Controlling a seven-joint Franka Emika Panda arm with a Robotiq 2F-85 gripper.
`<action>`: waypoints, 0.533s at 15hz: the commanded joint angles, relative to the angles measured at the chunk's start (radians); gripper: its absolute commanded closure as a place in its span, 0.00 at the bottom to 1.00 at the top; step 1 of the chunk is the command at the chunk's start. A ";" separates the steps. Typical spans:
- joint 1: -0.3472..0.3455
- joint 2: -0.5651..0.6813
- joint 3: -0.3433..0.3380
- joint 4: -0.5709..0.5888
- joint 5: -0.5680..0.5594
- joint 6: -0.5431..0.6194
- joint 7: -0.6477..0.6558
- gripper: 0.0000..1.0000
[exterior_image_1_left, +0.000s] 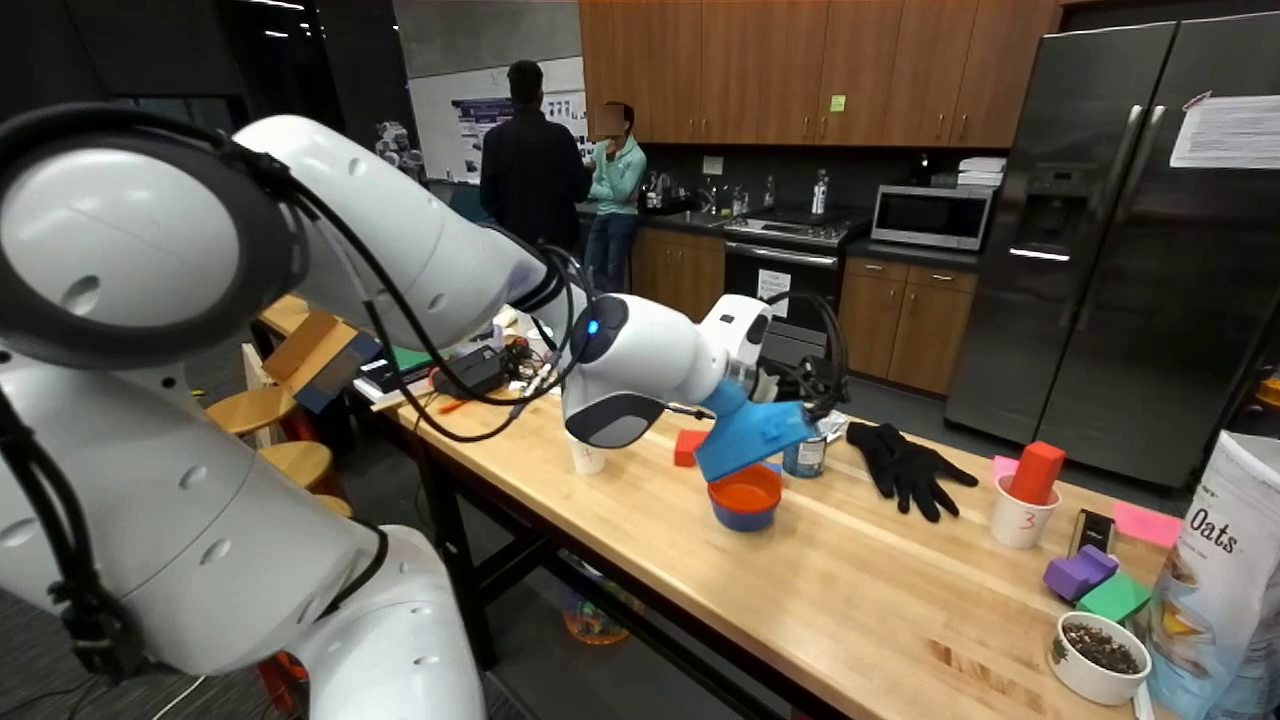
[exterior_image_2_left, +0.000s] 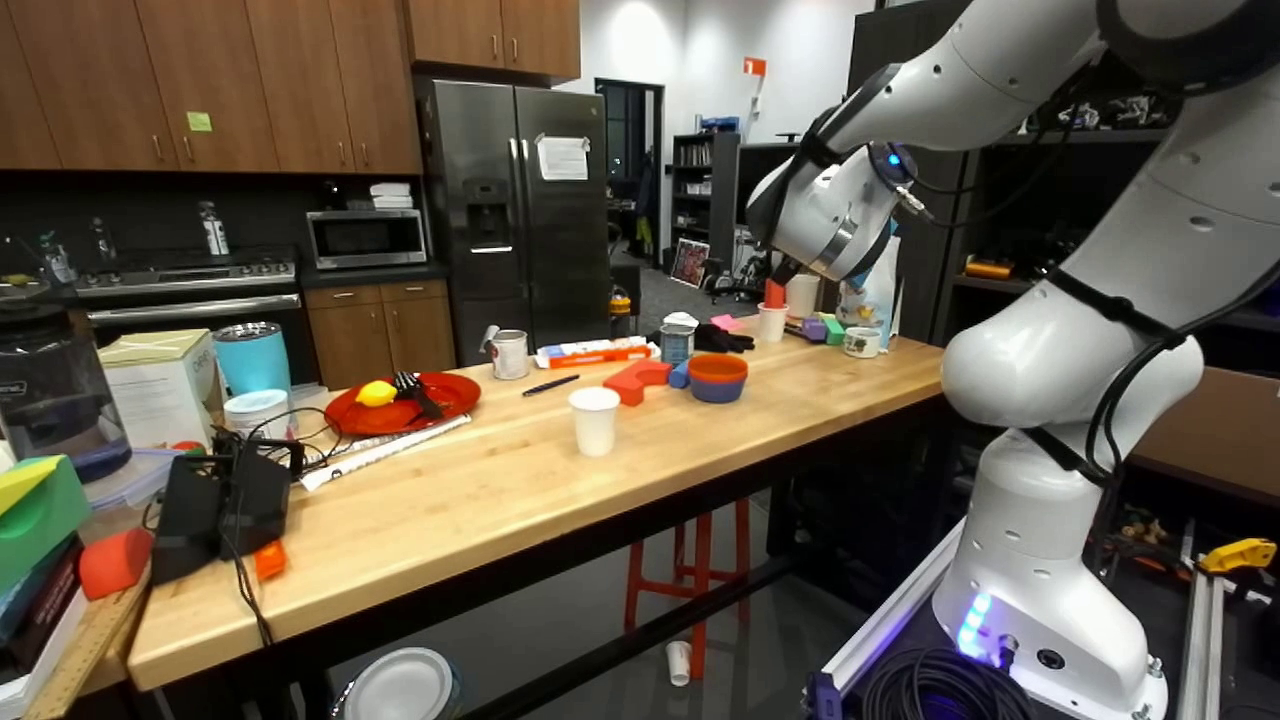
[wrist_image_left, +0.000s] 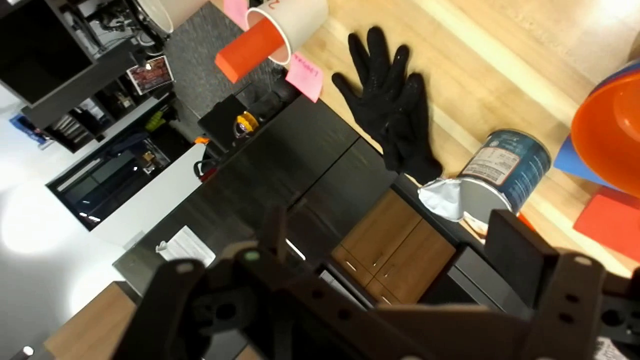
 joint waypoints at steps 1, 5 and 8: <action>-0.096 -0.126 0.262 -0.002 0.280 0.000 -0.106 0.00; -0.021 -0.228 0.457 -0.019 0.634 0.000 -0.191 0.00; 0.014 -0.289 0.610 -0.026 0.894 0.000 -0.218 0.00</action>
